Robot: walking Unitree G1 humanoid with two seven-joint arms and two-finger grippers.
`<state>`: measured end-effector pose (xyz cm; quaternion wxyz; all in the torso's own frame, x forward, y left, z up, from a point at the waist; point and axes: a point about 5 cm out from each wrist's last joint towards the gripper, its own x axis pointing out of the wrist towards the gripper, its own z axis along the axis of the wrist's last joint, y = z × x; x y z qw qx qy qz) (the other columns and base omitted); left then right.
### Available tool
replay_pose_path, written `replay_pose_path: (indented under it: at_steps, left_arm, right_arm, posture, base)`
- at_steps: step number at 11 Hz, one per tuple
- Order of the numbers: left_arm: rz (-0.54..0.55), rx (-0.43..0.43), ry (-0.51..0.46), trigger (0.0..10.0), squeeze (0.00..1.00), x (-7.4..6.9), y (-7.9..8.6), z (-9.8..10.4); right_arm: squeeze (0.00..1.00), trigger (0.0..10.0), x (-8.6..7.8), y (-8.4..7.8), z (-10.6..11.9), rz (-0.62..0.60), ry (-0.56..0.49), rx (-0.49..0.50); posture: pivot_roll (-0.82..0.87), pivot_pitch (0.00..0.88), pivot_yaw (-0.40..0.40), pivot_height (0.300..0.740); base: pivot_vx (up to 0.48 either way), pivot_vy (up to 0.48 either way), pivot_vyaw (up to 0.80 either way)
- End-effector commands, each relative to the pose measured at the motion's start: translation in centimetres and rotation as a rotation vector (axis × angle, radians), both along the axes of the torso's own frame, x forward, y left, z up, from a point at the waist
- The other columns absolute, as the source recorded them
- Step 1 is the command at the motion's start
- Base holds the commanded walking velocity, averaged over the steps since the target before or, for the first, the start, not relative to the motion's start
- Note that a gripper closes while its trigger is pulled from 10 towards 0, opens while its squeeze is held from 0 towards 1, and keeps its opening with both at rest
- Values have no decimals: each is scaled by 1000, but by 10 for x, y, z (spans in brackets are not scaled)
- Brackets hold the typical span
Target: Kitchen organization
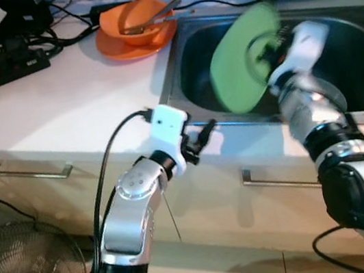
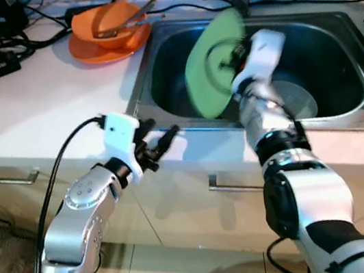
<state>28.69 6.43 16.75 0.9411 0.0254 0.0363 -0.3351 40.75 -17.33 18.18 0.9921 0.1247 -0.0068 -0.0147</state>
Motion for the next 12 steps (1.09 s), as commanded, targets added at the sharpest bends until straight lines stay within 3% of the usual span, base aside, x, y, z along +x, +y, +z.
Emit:
replay_pose_path:
  at_steps: [1, 5, 10, 11, 12]
  left_arm:
    - [-16, 24, 15, 10000, 0, -3, 0, 0]
    - [2, 79, 8, 10000, 0, -4, 5, -5]
    - [2, 56, -28, 10000, 0, -7, 3, -5]
    - [5, 51, -36, 10000, 0, -6, 3, -4]
    - [10, 41, -48, 10000, 0, -5, 3, -2]
  right_arm:
    - [0, 10000, 6, 8, 21, 25, -71, -30]
    - [0, 10000, 4, 20, 4, 54, 2, -72]
    - [0, 10000, -2, 28, -16, 79, 55, -100]
    - [102, 10000, -2, 29, -15, 82, 50, -94]
    - [1000, 10000, -1, 30, -14, 83, 51, -95]
  posture:
    - [125, 73, 13, 740]
    - [154, 82, 7, 740]
    - [155, 93, 6, 740]
    - [156, 92, 6, 740]
    - [157, 89, 5, 740]
  base:
    - [0, 0, 0]
    - [0, 0, 0]
    - [0, 0, 0]
    - [0, 0, 0]
    - [0, 0, 0]
